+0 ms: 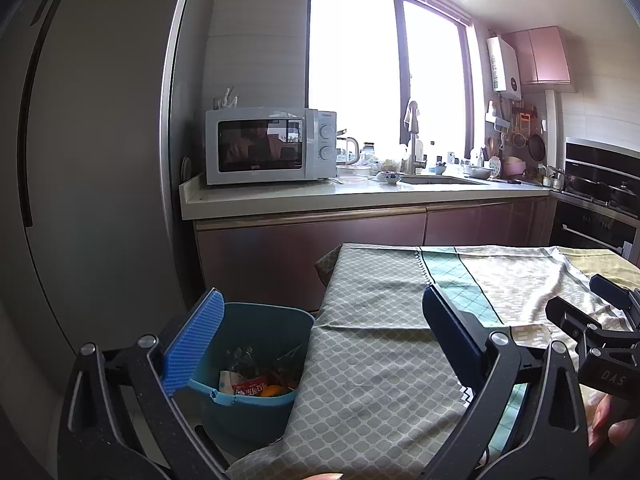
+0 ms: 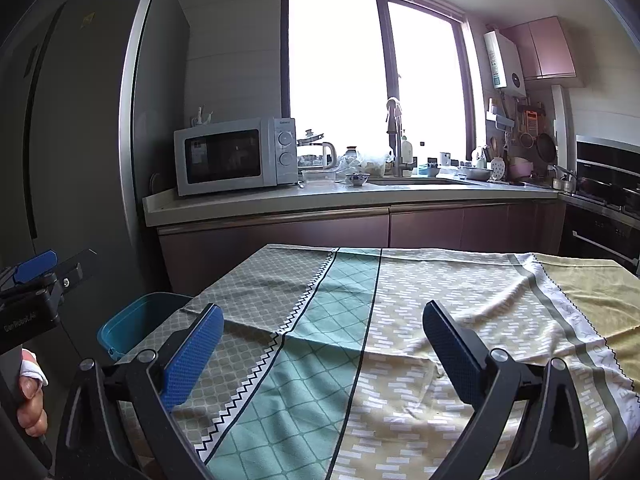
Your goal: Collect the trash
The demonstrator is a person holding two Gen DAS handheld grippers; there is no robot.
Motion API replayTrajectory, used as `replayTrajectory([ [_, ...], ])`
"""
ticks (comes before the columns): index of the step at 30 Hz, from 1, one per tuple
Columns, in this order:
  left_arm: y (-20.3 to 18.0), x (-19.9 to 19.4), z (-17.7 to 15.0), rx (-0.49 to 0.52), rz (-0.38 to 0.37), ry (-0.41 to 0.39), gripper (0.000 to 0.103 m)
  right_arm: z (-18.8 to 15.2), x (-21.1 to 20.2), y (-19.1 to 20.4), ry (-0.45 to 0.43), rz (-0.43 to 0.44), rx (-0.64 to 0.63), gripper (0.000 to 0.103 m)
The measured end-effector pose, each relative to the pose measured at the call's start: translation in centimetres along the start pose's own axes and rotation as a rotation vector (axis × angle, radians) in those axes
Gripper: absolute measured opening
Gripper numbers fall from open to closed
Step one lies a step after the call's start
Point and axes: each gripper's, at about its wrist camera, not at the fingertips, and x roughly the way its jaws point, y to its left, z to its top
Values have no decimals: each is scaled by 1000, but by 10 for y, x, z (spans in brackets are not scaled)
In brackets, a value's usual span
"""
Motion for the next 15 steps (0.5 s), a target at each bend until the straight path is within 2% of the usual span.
replayTrajectory([
  [15,-1,0,0,1,1,-3,98,-1,2,-4,2,-1,7,97],
])
